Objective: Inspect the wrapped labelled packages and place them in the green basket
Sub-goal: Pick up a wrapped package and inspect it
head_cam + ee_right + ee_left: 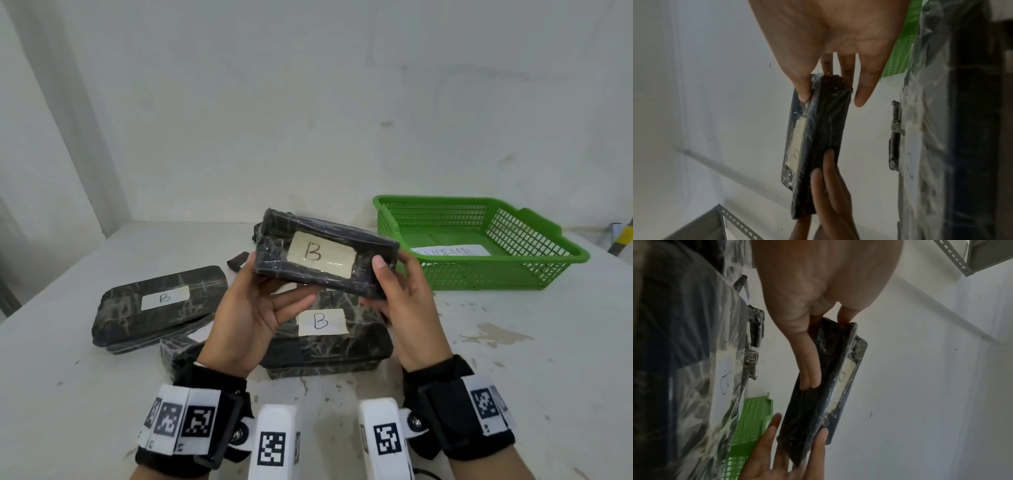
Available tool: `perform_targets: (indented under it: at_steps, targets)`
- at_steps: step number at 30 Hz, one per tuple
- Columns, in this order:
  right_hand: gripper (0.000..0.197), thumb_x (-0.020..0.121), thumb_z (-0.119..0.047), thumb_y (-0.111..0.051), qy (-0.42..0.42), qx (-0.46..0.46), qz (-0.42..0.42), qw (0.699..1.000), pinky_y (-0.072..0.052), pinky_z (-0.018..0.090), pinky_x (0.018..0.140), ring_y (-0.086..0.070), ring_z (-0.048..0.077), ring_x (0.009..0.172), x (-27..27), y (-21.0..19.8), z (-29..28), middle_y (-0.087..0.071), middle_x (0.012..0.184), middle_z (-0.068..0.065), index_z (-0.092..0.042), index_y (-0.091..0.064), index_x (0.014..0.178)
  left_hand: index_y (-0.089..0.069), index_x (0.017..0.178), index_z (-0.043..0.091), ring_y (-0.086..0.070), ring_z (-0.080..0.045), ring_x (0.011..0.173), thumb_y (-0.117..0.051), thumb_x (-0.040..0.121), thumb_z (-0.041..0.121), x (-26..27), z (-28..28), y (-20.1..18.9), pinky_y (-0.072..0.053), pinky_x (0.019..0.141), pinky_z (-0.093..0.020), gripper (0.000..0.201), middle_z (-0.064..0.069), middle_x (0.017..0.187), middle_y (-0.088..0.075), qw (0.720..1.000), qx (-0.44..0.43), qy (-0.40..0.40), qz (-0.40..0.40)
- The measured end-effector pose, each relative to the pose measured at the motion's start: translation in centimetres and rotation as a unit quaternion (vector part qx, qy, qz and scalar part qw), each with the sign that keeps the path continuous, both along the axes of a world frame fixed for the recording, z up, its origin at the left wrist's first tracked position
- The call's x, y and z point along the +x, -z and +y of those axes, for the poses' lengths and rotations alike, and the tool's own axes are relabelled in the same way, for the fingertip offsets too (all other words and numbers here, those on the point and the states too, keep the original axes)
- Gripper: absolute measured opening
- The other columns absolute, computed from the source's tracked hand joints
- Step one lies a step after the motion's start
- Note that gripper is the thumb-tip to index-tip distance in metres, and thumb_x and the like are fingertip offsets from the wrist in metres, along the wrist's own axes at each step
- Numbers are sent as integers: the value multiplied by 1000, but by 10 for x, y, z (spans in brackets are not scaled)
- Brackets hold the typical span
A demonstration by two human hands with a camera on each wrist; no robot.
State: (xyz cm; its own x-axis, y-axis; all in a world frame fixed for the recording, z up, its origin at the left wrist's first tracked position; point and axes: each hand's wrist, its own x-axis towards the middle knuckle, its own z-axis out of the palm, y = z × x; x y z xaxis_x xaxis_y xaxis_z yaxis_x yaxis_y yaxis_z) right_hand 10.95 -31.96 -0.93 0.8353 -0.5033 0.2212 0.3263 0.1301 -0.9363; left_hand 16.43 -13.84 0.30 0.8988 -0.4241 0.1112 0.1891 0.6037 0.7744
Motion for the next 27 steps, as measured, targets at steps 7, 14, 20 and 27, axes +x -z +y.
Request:
perform_targets:
  at_steps: [7, 14, 20, 27]
  targets:
    - [32, 91, -16, -63, -1, -3, 11, 1000, -61, 32, 56, -74, 19, 79, -14, -20, -28, -76, 91, 5, -22, -58, 122, -60, 120, 16, -73, -38, 91, -29, 103, 41, -8, -12, -8, -63, 73, -37, 43, -16, 112, -73, 995, 94, 18, -24]
    - [20, 90, -19, -68, 42, -114, 74, 990, -58, 27, 53, -72, 8, 66, -35, -71, -97, -76, 79, -2, -25, -61, 108, -61, 119, 5, -74, -37, 88, -32, 107, 31, -9, -57, -43, -63, 72, -39, 41, -19, 110, -73, 990, 129, 51, -39]
    - [18, 88, -15, -71, 96, -76, 116, 986, -50, 21, 43, -63, 9, 50, -26, -98, -174, -68, 80, 4, -15, -63, 105, -62, 104, 1, -65, -29, 81, -44, 105, 21, 9, -137, -43, -56, 74, -37, 27, -18, 98, -64, 981, 194, -6, 0]
    - [20, 90, -18, -71, 135, -92, 196, 967, -50, 27, 51, -57, 19, 68, 30, -107, -268, -62, 86, 6, -16, -61, 107, -33, 150, 8, -43, -32, 136, -58, 99, 25, 49, -208, -24, -38, 110, -40, 60, -16, 151, -41, 905, 414, -44, -88]
